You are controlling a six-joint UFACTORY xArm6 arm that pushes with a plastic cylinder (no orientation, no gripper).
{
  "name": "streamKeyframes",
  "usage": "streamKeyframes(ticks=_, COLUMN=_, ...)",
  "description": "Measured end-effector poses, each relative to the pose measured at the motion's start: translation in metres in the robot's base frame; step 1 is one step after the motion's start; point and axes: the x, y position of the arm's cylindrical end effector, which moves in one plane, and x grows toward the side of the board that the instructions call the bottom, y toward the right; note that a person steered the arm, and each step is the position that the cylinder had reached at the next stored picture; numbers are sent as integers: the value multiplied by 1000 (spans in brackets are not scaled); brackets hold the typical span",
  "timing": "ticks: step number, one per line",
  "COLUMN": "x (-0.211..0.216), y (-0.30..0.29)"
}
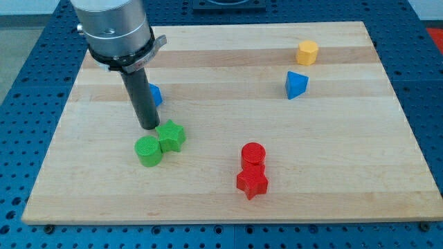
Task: Point your arm at blue cube
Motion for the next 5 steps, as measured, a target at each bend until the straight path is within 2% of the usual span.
streamKeyframes(ticks=5, x=4, y=-16)
